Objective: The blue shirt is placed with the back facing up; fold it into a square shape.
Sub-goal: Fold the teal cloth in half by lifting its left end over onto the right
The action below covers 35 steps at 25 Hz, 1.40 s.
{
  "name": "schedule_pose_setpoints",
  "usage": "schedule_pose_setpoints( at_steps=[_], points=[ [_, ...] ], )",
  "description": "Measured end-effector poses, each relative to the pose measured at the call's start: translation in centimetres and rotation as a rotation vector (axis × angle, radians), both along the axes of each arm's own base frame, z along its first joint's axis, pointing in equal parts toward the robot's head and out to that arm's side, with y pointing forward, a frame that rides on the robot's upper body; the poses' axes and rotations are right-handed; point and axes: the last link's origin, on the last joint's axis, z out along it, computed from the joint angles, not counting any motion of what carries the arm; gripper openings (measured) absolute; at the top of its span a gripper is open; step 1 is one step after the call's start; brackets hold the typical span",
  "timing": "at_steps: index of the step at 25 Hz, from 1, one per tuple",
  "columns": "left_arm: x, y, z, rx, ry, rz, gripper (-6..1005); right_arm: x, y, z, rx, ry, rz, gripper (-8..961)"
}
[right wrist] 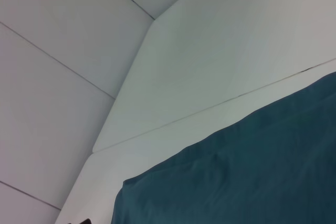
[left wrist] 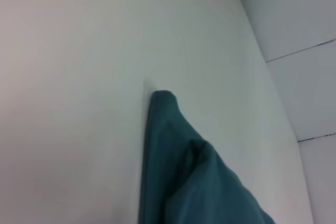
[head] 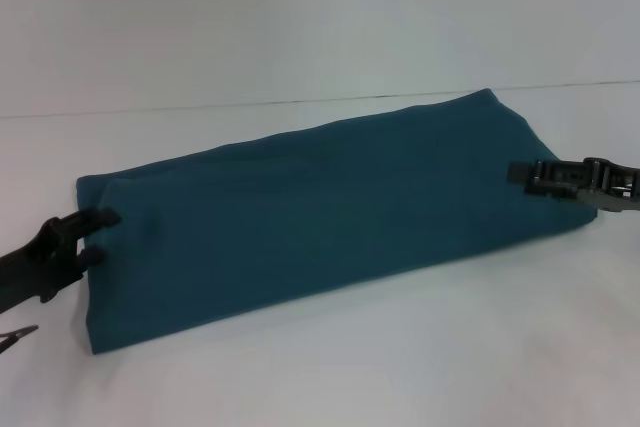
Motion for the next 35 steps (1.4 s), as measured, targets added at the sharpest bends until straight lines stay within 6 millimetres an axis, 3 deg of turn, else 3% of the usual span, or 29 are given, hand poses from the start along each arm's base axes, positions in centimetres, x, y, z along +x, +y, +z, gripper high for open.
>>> schedule_pose_setpoints(
  at_steps=[15, 21, 28, 35],
  points=[
    [-0.1, -0.4, -0.5, -0.034, 0.019, -0.009, 711, 0.3, -0.2, 0.2, 0.006, 0.006, -0.013, 626],
    [2.2, 0.4, 1.7, -0.019, 0.182, -0.271, 717, 0.3, -0.2, 0.2, 0.006, 0.002, -0.009, 626],
    [4.3, 1.3, 1.2, -0.099, 0.305, -0.424, 737, 0.3, -0.2, 0.2, 0.004, 0.001, -0.009, 626],
    [3.2, 1.9, 1.5, -0.046, 0.250, -0.270, 838, 0.2, -0.2, 0.2, 0.004, 0.002, -0.008, 626]
  ],
)
